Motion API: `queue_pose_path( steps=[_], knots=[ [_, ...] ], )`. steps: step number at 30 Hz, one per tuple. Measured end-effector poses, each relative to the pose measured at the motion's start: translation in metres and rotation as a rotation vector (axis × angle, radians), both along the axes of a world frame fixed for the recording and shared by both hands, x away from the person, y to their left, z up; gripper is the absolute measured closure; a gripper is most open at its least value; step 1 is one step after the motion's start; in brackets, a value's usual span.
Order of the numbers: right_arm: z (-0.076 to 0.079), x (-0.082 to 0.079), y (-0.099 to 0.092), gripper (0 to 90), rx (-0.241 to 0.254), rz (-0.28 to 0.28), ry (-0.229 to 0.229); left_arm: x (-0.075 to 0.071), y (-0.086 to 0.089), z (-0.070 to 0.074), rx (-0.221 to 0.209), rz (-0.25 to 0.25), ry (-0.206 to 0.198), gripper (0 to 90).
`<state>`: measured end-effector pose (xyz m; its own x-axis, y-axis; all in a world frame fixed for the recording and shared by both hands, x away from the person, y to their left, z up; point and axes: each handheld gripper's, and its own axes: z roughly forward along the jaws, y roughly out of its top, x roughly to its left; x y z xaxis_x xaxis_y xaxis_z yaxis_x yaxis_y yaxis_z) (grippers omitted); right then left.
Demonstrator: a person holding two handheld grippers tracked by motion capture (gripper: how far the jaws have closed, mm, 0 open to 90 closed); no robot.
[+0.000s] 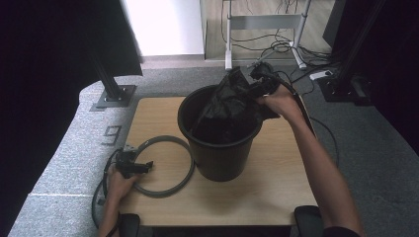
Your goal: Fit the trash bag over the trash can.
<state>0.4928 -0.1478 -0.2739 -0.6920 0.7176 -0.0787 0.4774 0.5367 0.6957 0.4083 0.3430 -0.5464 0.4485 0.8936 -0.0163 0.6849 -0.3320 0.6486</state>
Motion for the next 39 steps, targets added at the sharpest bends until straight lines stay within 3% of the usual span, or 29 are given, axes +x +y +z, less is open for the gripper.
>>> queue_pose_path(
  steps=[4,5,9,13,16,20,25,29,33,34,35,39],
  knots=[
    [0.014,0.004,0.013,46.2,-0.001,0.026,-0.045,0.000,0.000,0.000,0.000,0.000,0.000,0.0],
    [0.017,0.008,0.022,47.3,0.017,0.058,-0.050,0.000,0.000,0.000,0.000,0.000,0.000,0.0],
    [0.014,0.019,0.036,46.1,0.018,0.088,-0.051,0.000,0.000,0.000,0.000,0.000,0.000,0.0],
    [-0.003,0.037,0.048,43.7,-0.021,0.108,-0.009,0.000,0.000,0.000,-0.001,0.000,0.000,0.0],
    [-0.018,0.046,0.048,54.1,-0.075,0.099,0.051,0.000,0.000,0.000,0.000,-0.003,0.000,0.0],
    [-0.025,0.047,0.038,62.0,-0.080,0.086,0.086,0.000,0.000,0.000,-0.001,-0.004,0.000,0.0],
    [-0.021,0.033,0.016,63.7,-0.072,0.047,0.091,0.000,0.000,0.000,-0.001,-0.004,-0.001,0.0],
    [-0.022,0.013,-0.005,62.1,-0.039,0.016,0.089,0.000,0.000,0.000,-0.001,-0.003,-0.001,0.0],
    [-0.024,-0.014,-0.018,56.9,-0.011,0.020,0.074,0.000,0.000,0.000,-0.001,-0.003,-0.001,0.0],
    [-0.024,-0.021,-0.020,52.7,-0.012,0.025,0.070,0.000,0.000,0.000,-0.001,-0.003,-0.001,0.0],
    [-0.022,-0.034,-0.024,43.0,-0.020,0.007,0.053,0.000,0.000,0.000,-0.001,-0.003,0.000,0.0],
    [-0.012,-0.042,-0.028,32.9,-0.003,-0.022,0.019,0.000,0.000,0.000,0.000,-0.003,0.000,0.0]
  ],
)
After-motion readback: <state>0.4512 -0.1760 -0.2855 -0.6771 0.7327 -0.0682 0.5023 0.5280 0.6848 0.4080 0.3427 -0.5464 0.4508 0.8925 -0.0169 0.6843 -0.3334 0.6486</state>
